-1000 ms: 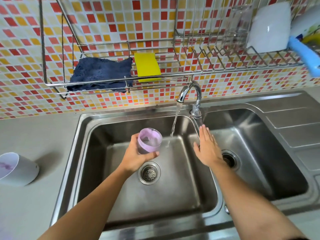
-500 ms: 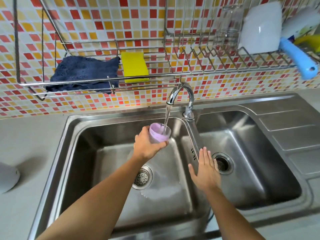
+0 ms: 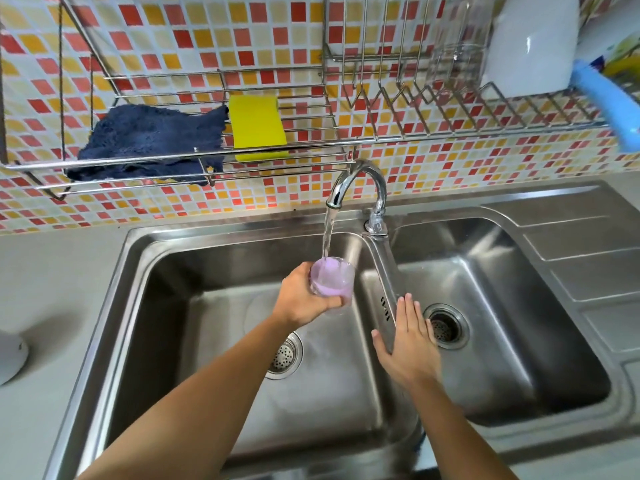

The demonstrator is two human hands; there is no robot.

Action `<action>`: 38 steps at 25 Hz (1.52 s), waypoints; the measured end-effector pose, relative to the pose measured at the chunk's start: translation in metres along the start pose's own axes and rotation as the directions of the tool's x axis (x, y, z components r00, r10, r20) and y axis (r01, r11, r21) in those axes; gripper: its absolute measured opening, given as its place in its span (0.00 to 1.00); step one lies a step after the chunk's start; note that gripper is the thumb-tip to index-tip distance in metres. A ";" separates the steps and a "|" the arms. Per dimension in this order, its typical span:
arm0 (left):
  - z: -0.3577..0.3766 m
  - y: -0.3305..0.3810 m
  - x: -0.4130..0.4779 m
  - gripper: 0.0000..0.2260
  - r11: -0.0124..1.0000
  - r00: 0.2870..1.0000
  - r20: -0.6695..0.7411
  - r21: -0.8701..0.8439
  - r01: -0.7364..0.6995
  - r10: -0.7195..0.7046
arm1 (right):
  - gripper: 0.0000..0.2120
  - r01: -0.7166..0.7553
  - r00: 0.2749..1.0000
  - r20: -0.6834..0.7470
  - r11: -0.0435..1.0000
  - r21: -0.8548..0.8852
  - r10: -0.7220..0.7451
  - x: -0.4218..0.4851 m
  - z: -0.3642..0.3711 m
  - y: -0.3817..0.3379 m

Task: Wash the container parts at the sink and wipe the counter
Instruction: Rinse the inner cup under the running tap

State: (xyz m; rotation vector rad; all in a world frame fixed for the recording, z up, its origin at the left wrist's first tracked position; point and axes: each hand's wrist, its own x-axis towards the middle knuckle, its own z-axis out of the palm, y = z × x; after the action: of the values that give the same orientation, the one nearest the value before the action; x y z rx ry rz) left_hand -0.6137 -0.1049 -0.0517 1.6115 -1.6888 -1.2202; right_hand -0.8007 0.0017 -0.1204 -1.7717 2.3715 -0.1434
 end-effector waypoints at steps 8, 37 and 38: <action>-0.008 0.004 0.000 0.31 1.000 1.000 0.030 0.012 0.007 -0.008 | 0.42 -0.002 1.000 0.007 1.000 0.023 0.002 0.000 -0.001 0.001; -0.016 -0.006 0.005 0.35 0.998 1.000 0.023 0.065 0.010 -0.012 | 0.22 -0.052 0.951 -0.226 0.833 0.551 0.210 0.020 -0.027 0.004; -0.016 -0.005 0.005 0.35 0.998 1.000 0.027 0.058 0.004 -0.006 | 0.20 -0.030 0.942 -0.270 0.852 0.522 0.198 0.035 -0.038 0.004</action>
State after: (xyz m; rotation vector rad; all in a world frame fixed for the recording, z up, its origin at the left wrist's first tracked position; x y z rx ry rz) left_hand -0.5986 -0.1135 -0.0494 1.6412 -1.7530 -1.2107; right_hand -0.8220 -0.0313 -0.0869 -1.4219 2.3213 -1.0133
